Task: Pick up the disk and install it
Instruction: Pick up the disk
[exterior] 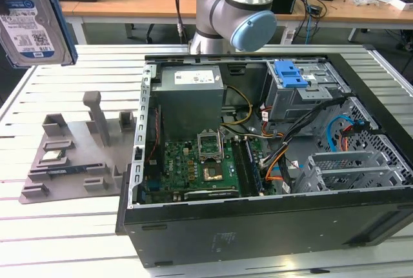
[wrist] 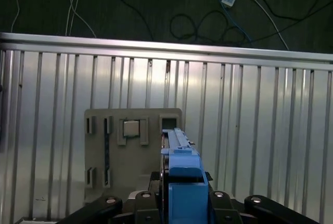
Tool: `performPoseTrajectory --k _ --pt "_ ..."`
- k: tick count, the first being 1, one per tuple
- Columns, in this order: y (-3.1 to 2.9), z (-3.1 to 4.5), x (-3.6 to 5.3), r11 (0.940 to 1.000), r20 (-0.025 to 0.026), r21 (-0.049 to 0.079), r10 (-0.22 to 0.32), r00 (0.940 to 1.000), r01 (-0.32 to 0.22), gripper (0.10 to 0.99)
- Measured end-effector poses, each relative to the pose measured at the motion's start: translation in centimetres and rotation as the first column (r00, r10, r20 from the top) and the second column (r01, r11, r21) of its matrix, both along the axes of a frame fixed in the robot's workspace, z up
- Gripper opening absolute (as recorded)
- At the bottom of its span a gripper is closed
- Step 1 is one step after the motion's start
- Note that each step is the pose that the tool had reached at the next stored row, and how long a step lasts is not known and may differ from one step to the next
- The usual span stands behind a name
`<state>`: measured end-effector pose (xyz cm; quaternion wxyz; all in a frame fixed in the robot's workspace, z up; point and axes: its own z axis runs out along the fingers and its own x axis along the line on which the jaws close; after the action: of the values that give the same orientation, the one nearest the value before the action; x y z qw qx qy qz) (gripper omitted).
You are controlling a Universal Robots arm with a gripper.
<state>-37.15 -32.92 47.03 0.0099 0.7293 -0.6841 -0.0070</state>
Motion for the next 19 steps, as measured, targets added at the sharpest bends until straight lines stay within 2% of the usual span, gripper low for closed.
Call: performPoseTrajectory --k 7,9,19 --pt "0.01 2.71 0.00 1.0000 -0.0002 0.000 0.000 1.0000 0.000 0.365" --pt "0.01 3.78 0.00 1.0000 -0.0002 0.000 0.000 1.0000 0.000 0.365" --pt "0.01 3.92 0.18 1.0000 -0.0001 0.000 0.000 1.0000 0.000 0.365"
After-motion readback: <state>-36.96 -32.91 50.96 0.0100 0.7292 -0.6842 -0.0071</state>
